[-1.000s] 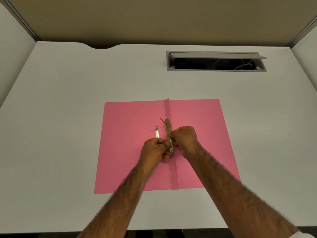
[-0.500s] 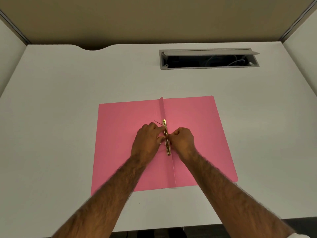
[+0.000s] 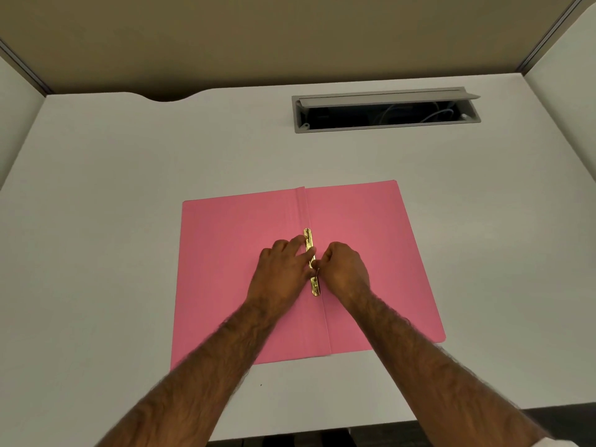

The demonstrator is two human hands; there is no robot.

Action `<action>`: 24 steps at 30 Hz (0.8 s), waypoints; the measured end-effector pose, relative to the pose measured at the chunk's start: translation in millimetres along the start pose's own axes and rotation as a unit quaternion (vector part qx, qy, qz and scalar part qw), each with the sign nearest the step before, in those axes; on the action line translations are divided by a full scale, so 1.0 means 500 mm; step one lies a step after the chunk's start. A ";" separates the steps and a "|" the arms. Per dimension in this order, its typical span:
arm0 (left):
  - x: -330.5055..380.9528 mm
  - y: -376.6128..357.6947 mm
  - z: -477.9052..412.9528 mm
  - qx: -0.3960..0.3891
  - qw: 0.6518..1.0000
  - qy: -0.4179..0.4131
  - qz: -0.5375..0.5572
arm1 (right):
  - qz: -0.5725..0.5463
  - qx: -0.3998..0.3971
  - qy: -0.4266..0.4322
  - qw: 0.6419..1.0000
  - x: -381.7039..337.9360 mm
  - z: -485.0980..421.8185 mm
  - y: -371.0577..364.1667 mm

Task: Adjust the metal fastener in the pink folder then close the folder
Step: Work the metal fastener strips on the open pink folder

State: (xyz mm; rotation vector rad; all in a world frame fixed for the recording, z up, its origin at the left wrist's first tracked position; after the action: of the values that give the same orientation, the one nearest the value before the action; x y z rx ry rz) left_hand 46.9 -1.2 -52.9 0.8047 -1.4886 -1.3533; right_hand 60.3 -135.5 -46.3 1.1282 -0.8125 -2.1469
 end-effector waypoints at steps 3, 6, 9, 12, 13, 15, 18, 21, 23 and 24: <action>0.000 -0.002 0.002 -0.012 1.000 0.003 0.007 | 0.000 -0.007 0.031 1.000 -0.001 -0.006 0.005; 0.001 0.000 -0.005 -0.026 1.000 0.003 0.012 | -0.045 -0.007 0.086 0.995 -0.006 -0.023 0.013; 0.001 -0.001 -0.005 -0.037 0.999 -0.001 -0.001 | -0.064 0.008 0.159 0.985 -0.021 -0.048 0.024; 0.001 -0.006 0.000 -0.038 0.999 0.003 -0.001 | -0.037 -0.031 0.210 0.976 -0.039 -0.072 0.028; 0.001 -0.008 0.001 -0.039 0.999 0.004 0.000 | -0.028 -0.042 0.214 0.976 -0.042 -0.079 0.028; 0.001 -0.012 0.003 -0.043 0.999 0.002 0.000 | -0.022 -0.047 0.210 0.976 -0.044 -0.091 0.031; -0.001 -0.015 0.005 -0.043 0.999 -0.001 0.003 | -0.012 -0.027 0.195 0.980 -0.039 -0.106 0.042; -0.005 -0.019 0.006 -0.045 0.999 -0.004 0.005 | 0.010 -0.015 0.186 0.982 -0.039 -0.116 0.046; -0.006 -0.020 0.005 -0.046 0.999 -0.007 0.002 | 0.032 -0.006 0.187 0.982 -0.046 -0.122 0.044; -0.007 -0.020 0.005 -0.045 0.999 -0.007 0.002 | 0.046 -0.003 0.188 0.981 -0.052 -0.123 0.041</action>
State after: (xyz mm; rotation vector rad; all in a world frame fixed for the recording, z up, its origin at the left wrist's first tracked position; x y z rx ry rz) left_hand 44.6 0.9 -63.4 0.7361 -1.4300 -1.4154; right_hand 129.7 -145.3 -46.3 1.4068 -0.6675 -1.7817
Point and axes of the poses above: each hand's wrist, its own z-axis away from the middle knuckle, its own y-axis out of the back of the hand, x = y × z, the point moved 1 cm from there along -z, towards the middle knuckle, and after that the axes turned 3 degrees about -y, right-handed, at the moved point
